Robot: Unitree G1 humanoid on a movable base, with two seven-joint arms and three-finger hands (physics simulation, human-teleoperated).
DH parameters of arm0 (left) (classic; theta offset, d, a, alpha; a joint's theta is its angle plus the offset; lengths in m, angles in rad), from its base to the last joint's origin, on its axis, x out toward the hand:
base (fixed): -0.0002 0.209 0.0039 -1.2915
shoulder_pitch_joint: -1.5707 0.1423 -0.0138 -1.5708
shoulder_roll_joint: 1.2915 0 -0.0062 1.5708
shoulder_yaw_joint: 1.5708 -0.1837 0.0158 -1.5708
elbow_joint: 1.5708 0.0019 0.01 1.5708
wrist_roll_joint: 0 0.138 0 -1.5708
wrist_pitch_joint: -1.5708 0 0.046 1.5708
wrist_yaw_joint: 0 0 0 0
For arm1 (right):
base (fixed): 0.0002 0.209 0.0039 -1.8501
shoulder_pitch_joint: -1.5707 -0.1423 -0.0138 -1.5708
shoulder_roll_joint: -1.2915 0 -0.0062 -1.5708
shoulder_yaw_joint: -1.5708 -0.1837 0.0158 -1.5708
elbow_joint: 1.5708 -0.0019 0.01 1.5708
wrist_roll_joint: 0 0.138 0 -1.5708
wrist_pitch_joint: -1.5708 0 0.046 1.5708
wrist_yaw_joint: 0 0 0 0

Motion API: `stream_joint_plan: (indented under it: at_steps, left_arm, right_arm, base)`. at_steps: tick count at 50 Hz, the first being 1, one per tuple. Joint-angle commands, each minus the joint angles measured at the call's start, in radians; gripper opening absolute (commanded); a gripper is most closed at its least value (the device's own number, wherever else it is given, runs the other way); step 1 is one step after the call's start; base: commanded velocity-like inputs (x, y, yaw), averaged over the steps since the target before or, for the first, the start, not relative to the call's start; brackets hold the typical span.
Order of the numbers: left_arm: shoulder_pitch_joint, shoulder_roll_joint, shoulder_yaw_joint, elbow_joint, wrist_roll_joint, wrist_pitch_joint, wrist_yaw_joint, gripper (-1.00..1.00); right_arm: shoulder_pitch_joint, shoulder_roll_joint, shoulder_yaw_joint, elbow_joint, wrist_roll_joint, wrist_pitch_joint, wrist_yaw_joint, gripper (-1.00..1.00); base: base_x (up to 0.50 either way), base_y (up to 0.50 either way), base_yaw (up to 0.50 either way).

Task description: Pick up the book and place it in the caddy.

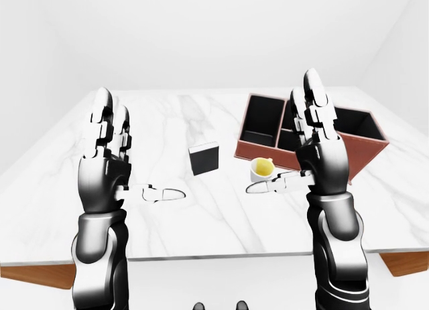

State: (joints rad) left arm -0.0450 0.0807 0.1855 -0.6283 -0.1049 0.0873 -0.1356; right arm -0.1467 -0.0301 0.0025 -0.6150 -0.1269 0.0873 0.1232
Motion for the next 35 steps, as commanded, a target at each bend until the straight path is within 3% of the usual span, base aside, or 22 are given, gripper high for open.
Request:
stream_joint_plan:
  at_steps: [1,35]
  left_arm:
    - [0.001,-0.001,0.001,0.002,0.0,0.0,-0.002,1.0]
    - [0.006,-0.004,-0.004,0.004,0.003,0.0,0.0,1.0]
  right_arm:
    - [0.0,-0.001,0.002,-0.004,-0.001,0.0,0.001,1.0]
    - [0.009,-0.002,-0.003,0.002,0.004,0.0,0.006,1.0]
  base:
    - [0.27,0.0,0.0]
    - [0.27,0.0,0.0]
